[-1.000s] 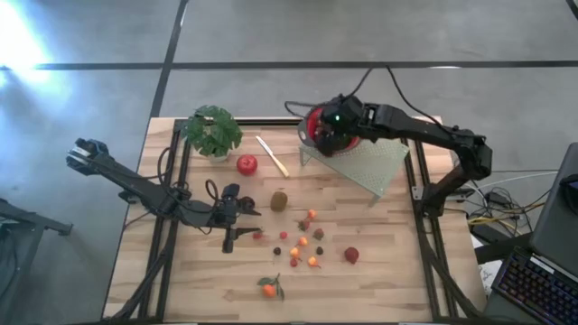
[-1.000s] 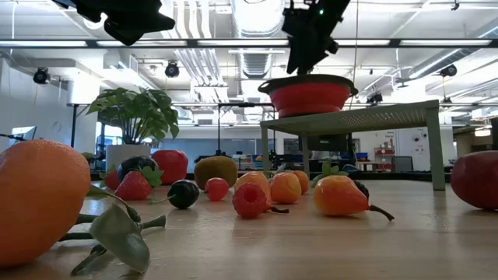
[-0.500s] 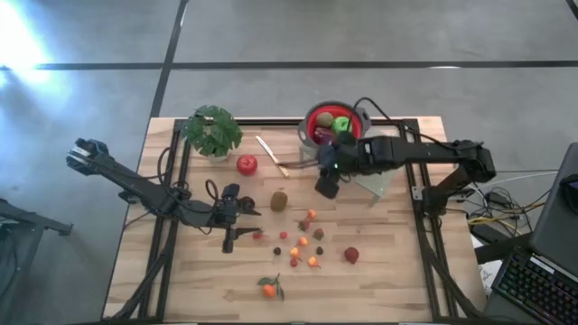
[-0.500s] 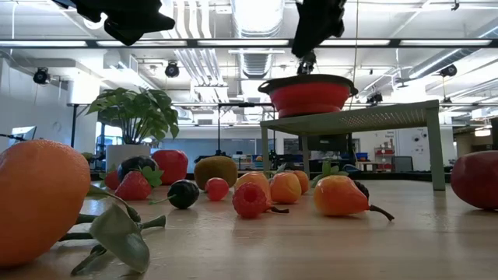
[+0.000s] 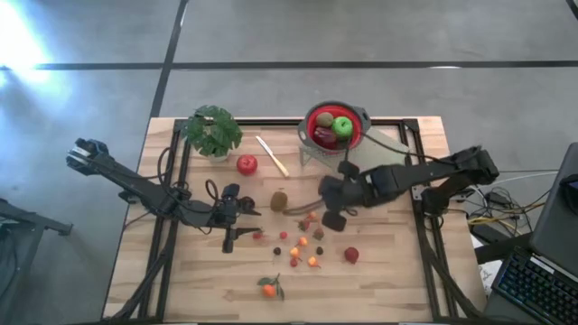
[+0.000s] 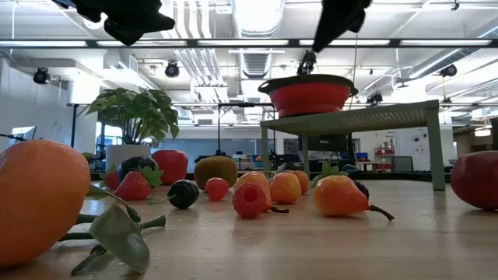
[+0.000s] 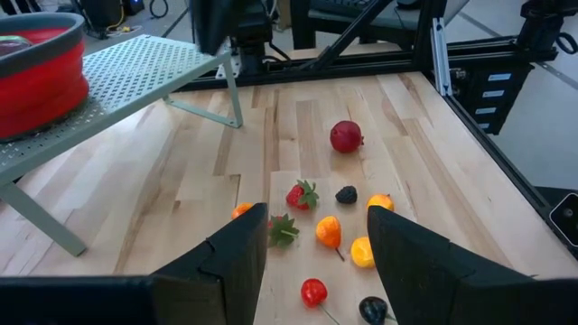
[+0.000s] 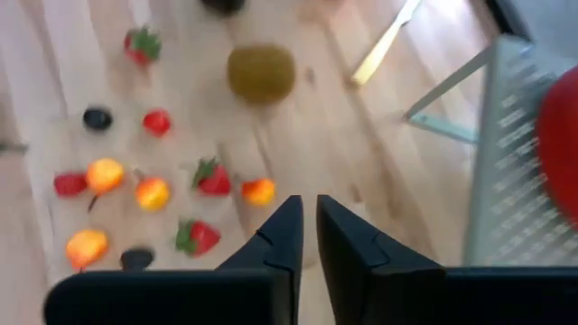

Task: Pick & Place Fruit
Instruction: Put the red apple into the red gray colander on the shelf

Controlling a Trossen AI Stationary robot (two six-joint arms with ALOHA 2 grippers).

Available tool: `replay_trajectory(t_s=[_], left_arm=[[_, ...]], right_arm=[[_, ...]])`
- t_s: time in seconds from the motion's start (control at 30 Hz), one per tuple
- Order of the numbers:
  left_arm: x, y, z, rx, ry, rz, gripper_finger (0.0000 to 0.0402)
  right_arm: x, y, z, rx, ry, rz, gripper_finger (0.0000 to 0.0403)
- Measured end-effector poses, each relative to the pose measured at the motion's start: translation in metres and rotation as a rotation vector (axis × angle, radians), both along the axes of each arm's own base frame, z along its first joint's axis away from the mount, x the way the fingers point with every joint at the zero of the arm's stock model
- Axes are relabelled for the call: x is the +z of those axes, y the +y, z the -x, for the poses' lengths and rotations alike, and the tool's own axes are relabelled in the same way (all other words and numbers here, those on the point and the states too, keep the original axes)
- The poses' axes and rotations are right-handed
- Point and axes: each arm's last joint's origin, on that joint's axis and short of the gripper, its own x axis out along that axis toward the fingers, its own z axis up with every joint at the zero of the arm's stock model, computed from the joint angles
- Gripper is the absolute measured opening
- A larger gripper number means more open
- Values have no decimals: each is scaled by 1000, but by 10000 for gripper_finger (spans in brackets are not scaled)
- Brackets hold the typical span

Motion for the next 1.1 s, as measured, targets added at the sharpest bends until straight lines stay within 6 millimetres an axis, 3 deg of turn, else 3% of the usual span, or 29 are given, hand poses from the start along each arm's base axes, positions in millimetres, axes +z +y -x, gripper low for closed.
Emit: replay_trajectory(t_s=[0.2,0.43,0.83,1.1], left_arm=[[0,0,0,0,0,0,197],[0,0,0,0,2,-1,197],[0,0,0,0,3,-2,197],[0,0,0,0,3,-2,197]], right_arm=[[-18,22,12,35,44,5,10],[-29,28,44,-11,-32,15,8],[-36,3,94,123,-409,-114,8],[-42,-14,118,298,-527,-154,8]])
